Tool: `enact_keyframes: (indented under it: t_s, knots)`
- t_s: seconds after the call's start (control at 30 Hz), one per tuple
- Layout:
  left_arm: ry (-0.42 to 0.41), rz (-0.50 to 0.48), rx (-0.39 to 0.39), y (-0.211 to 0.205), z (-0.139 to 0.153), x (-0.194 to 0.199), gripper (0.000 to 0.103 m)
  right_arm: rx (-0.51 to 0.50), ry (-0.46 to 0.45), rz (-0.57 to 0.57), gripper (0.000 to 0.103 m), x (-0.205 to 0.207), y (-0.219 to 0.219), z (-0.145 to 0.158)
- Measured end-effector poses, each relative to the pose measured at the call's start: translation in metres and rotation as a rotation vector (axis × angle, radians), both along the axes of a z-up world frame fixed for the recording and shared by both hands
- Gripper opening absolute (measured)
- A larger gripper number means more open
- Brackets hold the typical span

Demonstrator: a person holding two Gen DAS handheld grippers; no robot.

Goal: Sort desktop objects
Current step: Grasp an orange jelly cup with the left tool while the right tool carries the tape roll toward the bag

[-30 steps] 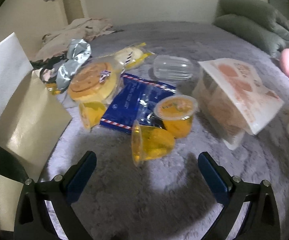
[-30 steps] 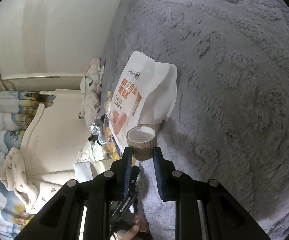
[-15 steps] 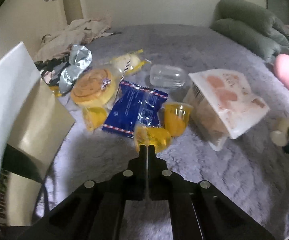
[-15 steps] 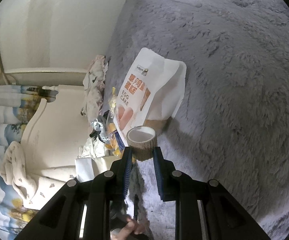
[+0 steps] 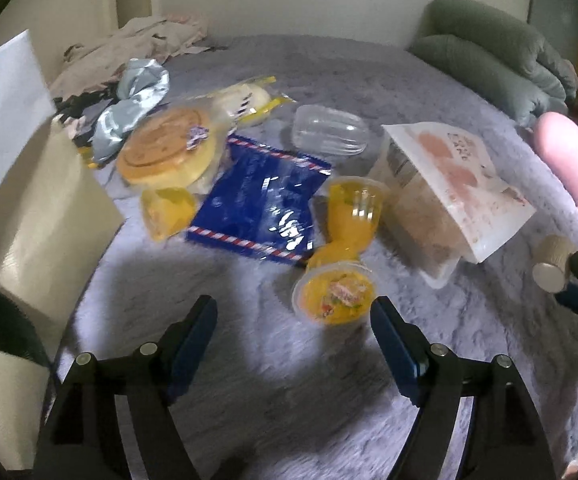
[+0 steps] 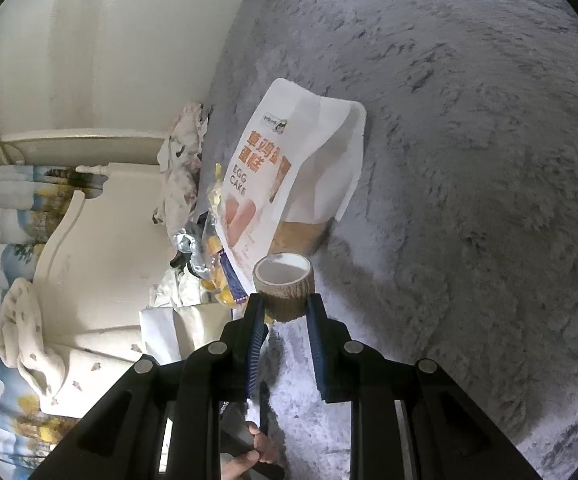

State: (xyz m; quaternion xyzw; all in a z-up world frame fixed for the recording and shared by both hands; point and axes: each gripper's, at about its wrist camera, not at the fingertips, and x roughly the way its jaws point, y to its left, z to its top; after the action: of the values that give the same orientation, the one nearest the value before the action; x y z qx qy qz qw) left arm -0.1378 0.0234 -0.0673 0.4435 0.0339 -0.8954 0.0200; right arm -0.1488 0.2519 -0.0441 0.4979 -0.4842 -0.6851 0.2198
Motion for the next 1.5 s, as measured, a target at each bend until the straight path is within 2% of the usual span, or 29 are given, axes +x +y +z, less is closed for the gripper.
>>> enact_keyframes:
  t_s: [0.23,0.27,0.3,0.37,0.5,0.63,0.8,1.0,1.2,1.4,1.5]
  knots:
    - [-0.017,-0.036,-0.066,0.03,-0.012,-0.019,0.079,0.0,0.003,0.011,0.02,-0.003,-0.001,0.001]
    - [-0.011,-0.039,-0.068,0.031,-0.012,-0.019,0.075,0.0,0.002,0.01,0.02,-0.004,0.0,0.0]
    - [0.011,-0.046,-0.072,0.033,-0.012,-0.015,0.044,0.0,0.0,0.01,0.02,-0.004,0.0,0.0]
    - [0.024,-0.049,-0.088,0.034,-0.01,-0.009,0.045,0.002,0.001,0.012,0.02,-0.004,0.0,0.0]
    - [0.04,-0.08,-0.176,0.047,0.001,0.005,0.045,0.007,0.006,0.014,0.02,-0.003,-0.001,0.002]
    - [0.093,-0.095,-0.173,0.047,0.029,0.022,0.045,0.021,0.015,0.023,0.02,0.0,-0.004,0.004]
    - [0.14,-0.107,-0.188,0.042,0.078,0.043,0.045,0.013,0.017,0.029,0.02,0.008,-0.012,0.008]
    - [0.188,-0.118,-0.212,0.022,0.135,0.083,0.045,0.079,0.127,0.088,0.02,0.026,-0.051,0.049]
    - [0.235,-0.09,-0.244,-0.013,0.167,0.11,0.045,0.098,0.299,0.203,0.02,0.04,-0.111,0.111]
    - [0.266,0.057,-0.214,-0.079,0.181,0.13,0.045,0.127,0.453,0.371,0.02,0.053,-0.189,0.164]
    - [0.261,0.13,-0.126,-0.122,0.179,0.136,0.045,0.199,0.509,0.455,0.02,0.061,-0.239,0.179]
